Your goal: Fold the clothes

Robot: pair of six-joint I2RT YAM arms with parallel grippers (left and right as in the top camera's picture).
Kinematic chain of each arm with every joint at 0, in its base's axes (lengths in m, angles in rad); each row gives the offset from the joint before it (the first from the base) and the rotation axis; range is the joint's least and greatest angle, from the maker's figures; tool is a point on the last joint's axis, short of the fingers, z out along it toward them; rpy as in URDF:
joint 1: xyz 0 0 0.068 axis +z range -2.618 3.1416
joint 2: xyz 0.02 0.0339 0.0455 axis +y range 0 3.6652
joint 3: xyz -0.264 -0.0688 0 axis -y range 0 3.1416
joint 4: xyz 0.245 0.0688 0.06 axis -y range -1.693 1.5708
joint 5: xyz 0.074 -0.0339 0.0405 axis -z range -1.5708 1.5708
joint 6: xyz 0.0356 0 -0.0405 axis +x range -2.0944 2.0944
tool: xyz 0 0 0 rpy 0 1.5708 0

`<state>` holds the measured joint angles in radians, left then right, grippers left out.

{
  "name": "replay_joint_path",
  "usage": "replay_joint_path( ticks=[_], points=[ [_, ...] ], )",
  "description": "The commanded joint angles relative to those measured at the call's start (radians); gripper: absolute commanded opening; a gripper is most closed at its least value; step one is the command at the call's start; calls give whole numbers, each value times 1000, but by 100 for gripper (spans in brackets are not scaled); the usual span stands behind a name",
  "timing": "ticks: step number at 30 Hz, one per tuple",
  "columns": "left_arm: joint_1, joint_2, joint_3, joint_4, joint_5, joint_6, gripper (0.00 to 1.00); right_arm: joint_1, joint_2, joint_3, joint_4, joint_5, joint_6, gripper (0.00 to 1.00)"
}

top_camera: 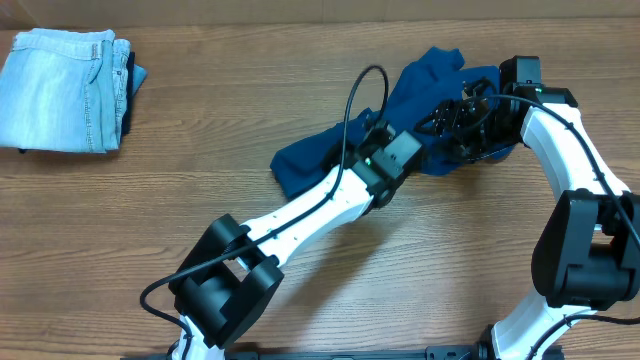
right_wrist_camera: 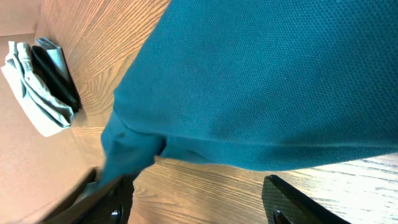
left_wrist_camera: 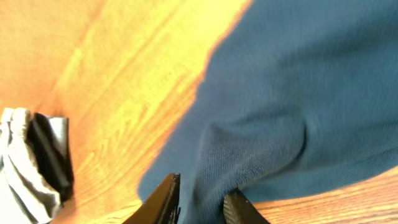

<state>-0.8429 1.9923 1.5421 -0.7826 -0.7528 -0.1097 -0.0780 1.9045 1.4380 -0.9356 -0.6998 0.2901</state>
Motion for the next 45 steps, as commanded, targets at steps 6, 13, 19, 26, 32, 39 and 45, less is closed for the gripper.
replay_joint_path(
  ticks=[6, 13, 19, 26, 32, 39, 45],
  points=[
    [34, -19, 293, -179, 14, -25, 28, -21, -27, 23, 6, 83, -11, 70],
    [109, -19, 447, -326, 71, -43, 28, -148, -27, 23, 9, 61, -11, 67],
    [120, -18, 396, -306, 309, -33, 43, -185, -27, 23, -19, 32, -63, 73],
    [37, -18, 147, -150, 310, -241, 65, -185, -27, 23, -14, 32, -61, 75],
    [-8, -18, -18, 32, 371, -244, 66, -185, -27, 23, -16, 32, -59, 75],
    [-3, -17, -64, 66, 379, -181, 61, -185, -27, 23, -36, 32, -59, 75],
    [27, 43, -101, 114, 333, -174, 60, -185, -27, 23, -41, 32, -59, 75]
  ],
)
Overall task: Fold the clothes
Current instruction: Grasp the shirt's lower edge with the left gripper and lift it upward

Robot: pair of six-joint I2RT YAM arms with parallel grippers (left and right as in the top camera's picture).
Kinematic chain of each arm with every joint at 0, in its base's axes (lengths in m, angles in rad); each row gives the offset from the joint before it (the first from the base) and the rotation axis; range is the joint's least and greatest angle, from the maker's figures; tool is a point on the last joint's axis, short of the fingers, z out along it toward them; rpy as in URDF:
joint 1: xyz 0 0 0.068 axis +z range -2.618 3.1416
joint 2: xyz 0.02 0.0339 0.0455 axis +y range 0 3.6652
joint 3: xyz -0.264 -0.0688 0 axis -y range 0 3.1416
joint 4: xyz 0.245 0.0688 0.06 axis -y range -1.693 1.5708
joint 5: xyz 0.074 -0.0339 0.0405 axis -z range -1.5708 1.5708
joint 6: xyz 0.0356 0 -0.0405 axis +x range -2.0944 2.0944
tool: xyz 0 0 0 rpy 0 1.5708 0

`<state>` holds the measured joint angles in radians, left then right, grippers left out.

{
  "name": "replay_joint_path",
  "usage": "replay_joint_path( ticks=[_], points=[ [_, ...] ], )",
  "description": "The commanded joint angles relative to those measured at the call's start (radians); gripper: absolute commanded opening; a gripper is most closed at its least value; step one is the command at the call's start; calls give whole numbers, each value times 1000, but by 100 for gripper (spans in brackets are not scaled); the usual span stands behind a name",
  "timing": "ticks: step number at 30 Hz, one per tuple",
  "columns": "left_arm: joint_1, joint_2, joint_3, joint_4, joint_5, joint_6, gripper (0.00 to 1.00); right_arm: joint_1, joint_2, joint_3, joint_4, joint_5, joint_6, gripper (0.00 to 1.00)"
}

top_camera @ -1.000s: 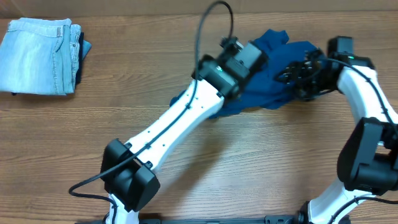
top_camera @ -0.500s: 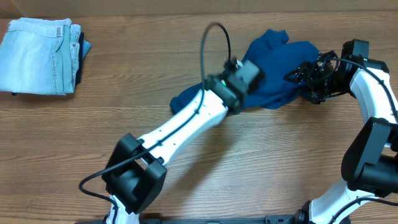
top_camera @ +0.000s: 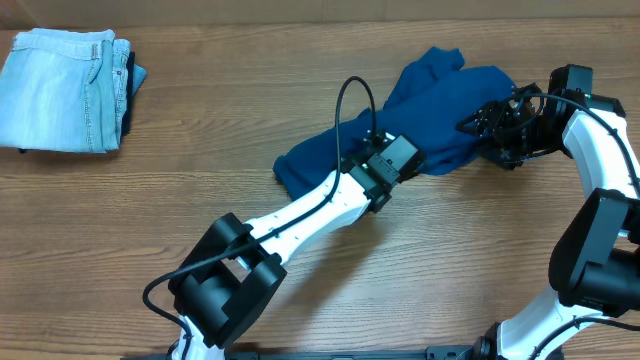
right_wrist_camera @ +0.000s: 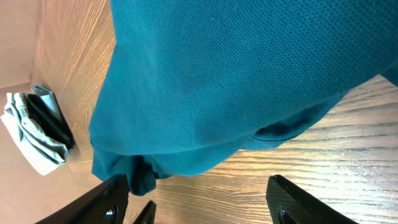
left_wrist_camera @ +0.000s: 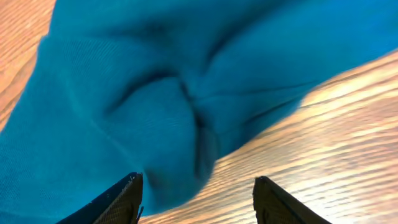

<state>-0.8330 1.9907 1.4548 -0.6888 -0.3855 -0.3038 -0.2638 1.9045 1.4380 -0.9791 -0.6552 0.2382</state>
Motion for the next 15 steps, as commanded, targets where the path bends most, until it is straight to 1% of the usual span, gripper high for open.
replay_joint_path(
  ticks=[1, 3, 5, 8, 11, 13, 15],
  points=[
    [17, 55, -13, 31, -49, 22, 60, 0, -27, 23, 3, -13, -7, 74],
    [17, 71, -13, 44, -52, 43, 59, 0, -27, 23, 0, -13, -7, 74],
    [17, 80, -13, 47, -70, 47, 55, 0, -27, 23, -2, -13, -7, 74],
    [18, 82, -13, 46, -88, 58, 43, 0, -27, 23, -4, -13, -7, 74],
    [18, 81, -1, 24, -127, 65, 26, 0, -27, 23, -4, -13, -7, 74],
    [18, 79, 36, -30, -174, 65, 19, 0, -27, 23, -4, -13, -7, 74],
    [19, 71, 83, -84, -208, 65, 14, 0, -27, 23, -4, -13, -7, 74]
  ],
)
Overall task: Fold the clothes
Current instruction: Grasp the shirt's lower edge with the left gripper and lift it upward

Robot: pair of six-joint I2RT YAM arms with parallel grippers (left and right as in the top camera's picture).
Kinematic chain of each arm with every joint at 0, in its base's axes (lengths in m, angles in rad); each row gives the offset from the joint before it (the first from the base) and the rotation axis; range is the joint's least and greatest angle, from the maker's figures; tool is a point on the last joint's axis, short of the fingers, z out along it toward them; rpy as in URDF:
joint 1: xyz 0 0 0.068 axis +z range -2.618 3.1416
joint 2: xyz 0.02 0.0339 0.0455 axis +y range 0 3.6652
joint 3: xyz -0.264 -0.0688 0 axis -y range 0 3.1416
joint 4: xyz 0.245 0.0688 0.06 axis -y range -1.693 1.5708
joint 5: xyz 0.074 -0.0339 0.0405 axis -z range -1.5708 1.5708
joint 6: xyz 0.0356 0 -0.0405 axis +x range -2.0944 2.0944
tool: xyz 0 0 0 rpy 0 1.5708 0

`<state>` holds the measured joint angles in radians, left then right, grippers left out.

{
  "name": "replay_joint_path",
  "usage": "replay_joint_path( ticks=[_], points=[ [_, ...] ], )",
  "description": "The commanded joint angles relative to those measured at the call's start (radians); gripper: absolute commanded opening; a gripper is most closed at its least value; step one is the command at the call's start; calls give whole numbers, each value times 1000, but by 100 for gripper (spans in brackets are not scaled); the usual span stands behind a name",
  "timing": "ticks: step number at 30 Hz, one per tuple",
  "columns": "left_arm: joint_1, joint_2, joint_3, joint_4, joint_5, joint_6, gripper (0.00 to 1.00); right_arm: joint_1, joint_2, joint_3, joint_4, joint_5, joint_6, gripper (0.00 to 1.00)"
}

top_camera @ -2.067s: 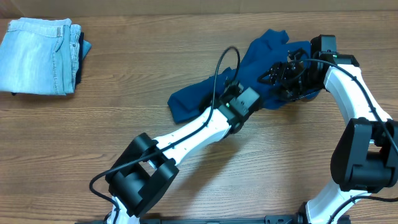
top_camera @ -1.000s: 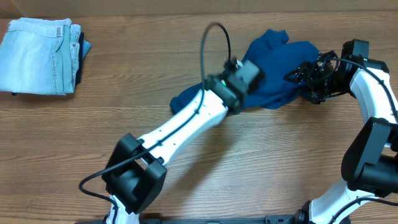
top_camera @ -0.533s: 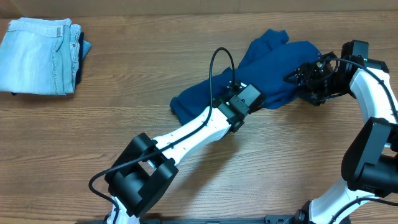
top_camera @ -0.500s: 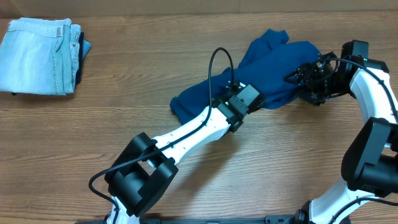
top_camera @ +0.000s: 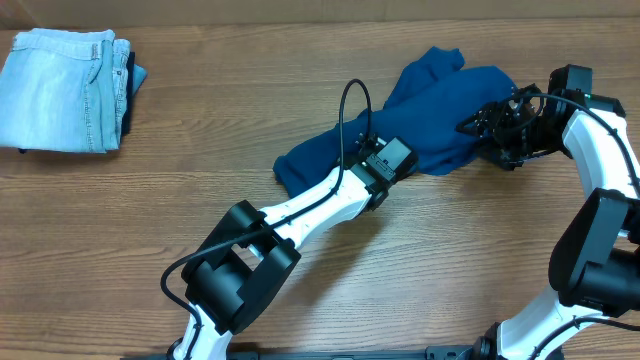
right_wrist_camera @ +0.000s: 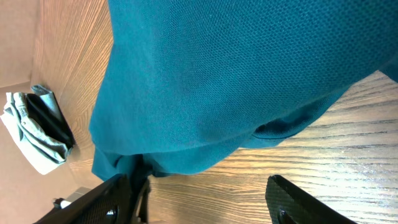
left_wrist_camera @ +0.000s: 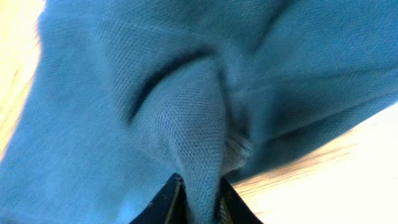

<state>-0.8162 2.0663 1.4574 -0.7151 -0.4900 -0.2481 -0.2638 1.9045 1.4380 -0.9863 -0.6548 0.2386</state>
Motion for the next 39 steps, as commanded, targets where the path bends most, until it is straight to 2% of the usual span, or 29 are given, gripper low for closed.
replay_joint_path(
  ticks=[1, 8, 12, 20, 25, 31, 39],
  points=[
    [3, -8, 114, -90, -122, 9, 12, 0, -27, 23, 3, -13, -7, 74],
    [27, -30, 416, -300, -149, 8, 4, 0, -27, 23, 3, -13, -8, 74],
    [67, -32, 572, -393, -149, 9, 4, 0, -27, 23, 7, -11, -8, 74],
    [158, -32, 686, -549, -150, 1, 4, -21, -27, 23, 19, 33, -11, 74],
    [201, -41, 736, -590, -151, 3, 4, -40, -27, 22, 24, 32, -11, 75],
    [214, -67, 831, -591, -187, 29, 4, 8, -27, 16, 16, 33, -11, 75],
    [213, -100, 995, -632, -205, 70, 4, 141, -27, -53, 166, 37, 6, 76]
  ],
)
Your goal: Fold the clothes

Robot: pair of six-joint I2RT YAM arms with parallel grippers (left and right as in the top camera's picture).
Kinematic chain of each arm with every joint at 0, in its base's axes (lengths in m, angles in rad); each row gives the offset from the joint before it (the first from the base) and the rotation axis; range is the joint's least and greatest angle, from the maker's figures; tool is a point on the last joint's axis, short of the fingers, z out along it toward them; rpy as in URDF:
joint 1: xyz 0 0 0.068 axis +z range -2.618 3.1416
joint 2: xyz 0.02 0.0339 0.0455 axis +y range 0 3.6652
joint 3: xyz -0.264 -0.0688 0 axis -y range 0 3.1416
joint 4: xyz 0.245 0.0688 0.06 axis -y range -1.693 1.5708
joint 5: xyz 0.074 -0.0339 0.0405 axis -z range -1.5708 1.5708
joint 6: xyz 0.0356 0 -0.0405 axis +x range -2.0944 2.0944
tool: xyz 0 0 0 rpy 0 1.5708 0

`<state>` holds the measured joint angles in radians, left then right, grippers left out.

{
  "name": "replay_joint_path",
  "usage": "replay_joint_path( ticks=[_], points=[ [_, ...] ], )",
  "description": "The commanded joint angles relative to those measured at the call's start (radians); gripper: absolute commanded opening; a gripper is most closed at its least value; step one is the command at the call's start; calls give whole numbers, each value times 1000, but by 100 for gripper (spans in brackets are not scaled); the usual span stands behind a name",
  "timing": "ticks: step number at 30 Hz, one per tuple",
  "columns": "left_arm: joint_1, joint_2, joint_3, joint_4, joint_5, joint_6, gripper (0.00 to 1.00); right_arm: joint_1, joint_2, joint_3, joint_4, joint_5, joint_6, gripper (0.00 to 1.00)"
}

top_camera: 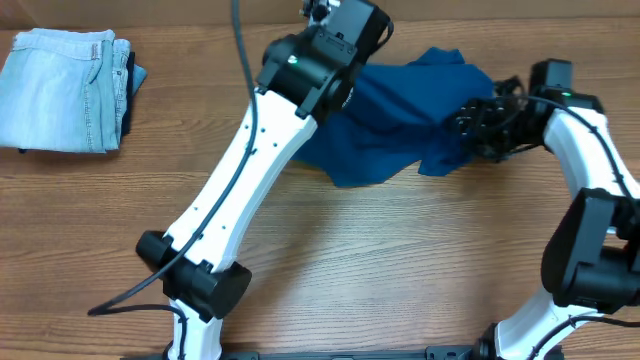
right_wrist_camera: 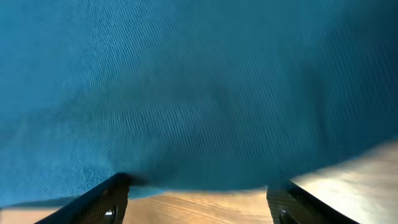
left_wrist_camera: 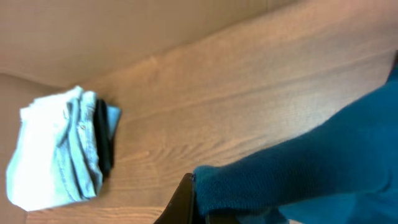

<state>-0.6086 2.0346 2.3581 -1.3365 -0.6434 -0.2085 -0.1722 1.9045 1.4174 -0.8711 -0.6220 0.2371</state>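
Note:
A dark blue garment [top_camera: 400,110] hangs stretched over the far middle of the table. My left gripper [top_camera: 342,22] is raised high at the far edge and shut on its upper corner; in the left wrist view the gripper [left_wrist_camera: 205,204] pinches a thick blue fold [left_wrist_camera: 298,168]. My right gripper [top_camera: 478,128] sits low at the garment's right edge. In the right wrist view the gripper [right_wrist_camera: 199,202] stands open, its fingers [right_wrist_camera: 115,200] wide apart, and blue cloth [right_wrist_camera: 199,87] fills the view just ahead of them.
A folded stack of light jeans and dark clothes [top_camera: 65,88] lies at the table's far left corner, and it also shows in the left wrist view [left_wrist_camera: 59,149]. The wooden table [top_camera: 400,270] stretches bare toward the front edge.
My left gripper, shut on a fold low at the garment's near edge, now holds it raised at the far edge, the cloth drawn up and spread. My right gripper moved slightly left, still open.
The garment first lay bunched, my left gripper shut on its near edge and my right open over its right part. Then the left was open and the right had moved out rightward. The left shut on a fold, and now holds it high.

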Motion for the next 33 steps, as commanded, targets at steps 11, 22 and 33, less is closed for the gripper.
replay_joint_path(
  ticks=[11, 22, 33],
  points=[
    [5, -70, 171, -85, -101, 41, 4, 92, -26, -77, 347, 298, 103, 78],
    [6, -96, 172, -102, -176, 40, 4, 16, -26, -76, 393, 323, 84, 80],
    [8, -133, 171, -75, -176, 49, 4, 96, -26, -77, 69, -57, 17, 80]
  ],
)
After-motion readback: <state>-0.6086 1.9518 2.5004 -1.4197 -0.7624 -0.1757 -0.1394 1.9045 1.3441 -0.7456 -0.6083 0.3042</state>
